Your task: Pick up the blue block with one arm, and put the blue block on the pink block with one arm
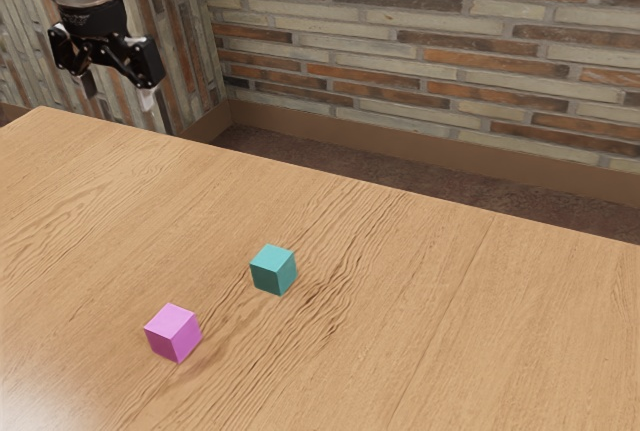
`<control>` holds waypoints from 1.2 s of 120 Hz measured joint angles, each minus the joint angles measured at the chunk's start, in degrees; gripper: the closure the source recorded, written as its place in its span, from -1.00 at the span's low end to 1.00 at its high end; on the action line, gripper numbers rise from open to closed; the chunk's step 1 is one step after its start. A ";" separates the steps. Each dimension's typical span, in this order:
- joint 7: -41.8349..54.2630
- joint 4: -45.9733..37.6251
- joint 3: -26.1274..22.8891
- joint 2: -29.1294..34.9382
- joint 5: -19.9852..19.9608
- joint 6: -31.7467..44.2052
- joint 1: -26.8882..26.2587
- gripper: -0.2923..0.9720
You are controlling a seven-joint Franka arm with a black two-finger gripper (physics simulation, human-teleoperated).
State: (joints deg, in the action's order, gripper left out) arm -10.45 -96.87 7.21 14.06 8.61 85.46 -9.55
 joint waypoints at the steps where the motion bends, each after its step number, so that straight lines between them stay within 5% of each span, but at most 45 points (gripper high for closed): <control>1: -0.08 -0.03 -0.01 0.01 0.07 0.05 0.00 -0.54; 40: -2.42 -6.36 0.47 -1.39 -0.02 6.42 -1.42 -0.54; 77: -5.76 -21.01 0.35 -8.83 -4.74 26.31 -1.55 -0.54; 144: -11.61 -22.99 -0.04 -22.25 -8.94 42.85 -2.84 -0.54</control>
State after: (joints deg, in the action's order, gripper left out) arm -22.07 -119.86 7.17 -8.19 -0.33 128.31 -12.39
